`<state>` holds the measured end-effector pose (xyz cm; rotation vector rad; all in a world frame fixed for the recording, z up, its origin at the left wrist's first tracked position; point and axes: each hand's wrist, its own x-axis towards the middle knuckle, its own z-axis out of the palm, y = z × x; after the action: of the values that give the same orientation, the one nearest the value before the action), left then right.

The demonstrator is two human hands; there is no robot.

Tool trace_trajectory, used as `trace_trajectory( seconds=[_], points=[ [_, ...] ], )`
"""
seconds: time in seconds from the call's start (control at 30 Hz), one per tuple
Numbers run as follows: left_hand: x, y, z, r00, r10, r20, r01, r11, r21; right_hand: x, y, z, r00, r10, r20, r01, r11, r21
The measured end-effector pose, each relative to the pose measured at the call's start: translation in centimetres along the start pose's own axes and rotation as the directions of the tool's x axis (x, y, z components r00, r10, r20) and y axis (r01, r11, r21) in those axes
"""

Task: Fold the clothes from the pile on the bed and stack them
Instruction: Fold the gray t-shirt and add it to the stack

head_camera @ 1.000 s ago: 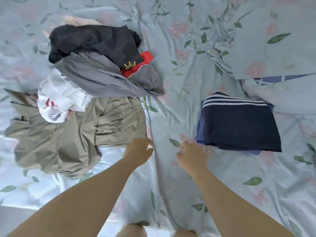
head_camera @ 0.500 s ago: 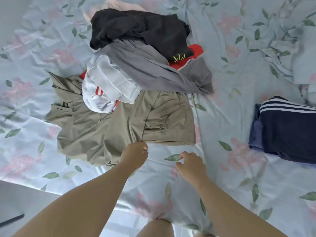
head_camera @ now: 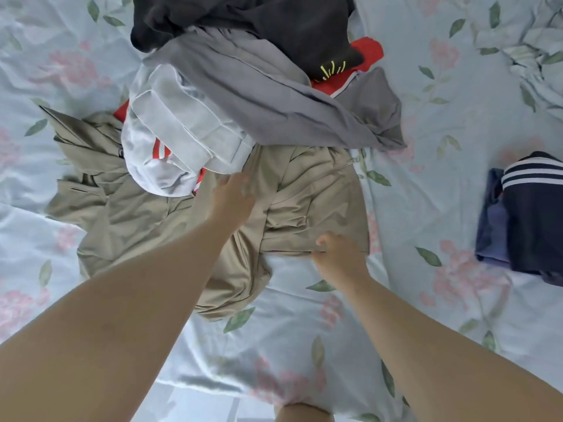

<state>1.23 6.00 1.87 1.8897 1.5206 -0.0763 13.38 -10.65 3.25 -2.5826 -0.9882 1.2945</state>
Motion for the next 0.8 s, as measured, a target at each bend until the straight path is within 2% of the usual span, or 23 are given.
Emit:
trace_trajectory(
  seconds=[0.17,0.23,0.3,0.37,0.43,0.57,0.7,0.8],
  points=[
    [3.9,1.5,-0.8,0.984,-0.179,0.002,0.176,0.961,-0.212,2.5,-1.0,-1.0,0.997,-0.035,-0.065,0.036,0.999,0.019],
    [4.6,2.2,-1.0,0.971,-0.232,-0.053,0.209,0.938,-0.276,3.0,-1.1,-1.2,0.996,-0.036,-0.078,0.04,0.998,0.044],
    [5.4,2.7,-1.1,0.958,-0.225,-0.176,0.19,0.963,-0.193,3.2,-1.0,-1.3,0.997,-0.023,-0.067,0.029,0.995,0.091],
    [5.9,3.8,-1.1,0.954,-0.182,-0.238,0.16,0.981,-0.108,3.5,-0.8,-1.4,0.998,-0.017,-0.068,0.026,0.992,0.127],
    [6.4,5.1,-0.8,0.956,-0.22,-0.195,0.205,0.974,-0.096,3.6,-0.6,-1.5,0.998,-0.013,-0.068,0.023,0.988,0.151],
    [8.1,6.8,0.0,0.93,-0.368,0.016,0.353,0.878,-0.322,3.5,0.2,-1.9,0.999,-0.004,-0.052,0.015,0.977,0.211],
    [7.7,8.2,0.3,0.921,-0.389,0.02,0.344,0.789,-0.509,2.9,1.4,-2.5,0.998,0.033,-0.06,-0.018,0.972,0.235],
    [6.3,8.6,0.4,0.931,-0.366,-0.006,0.307,0.789,-0.533,1.7,1.7,-3.7,0.997,0.047,-0.067,-0.023,0.947,0.321]
  ],
)
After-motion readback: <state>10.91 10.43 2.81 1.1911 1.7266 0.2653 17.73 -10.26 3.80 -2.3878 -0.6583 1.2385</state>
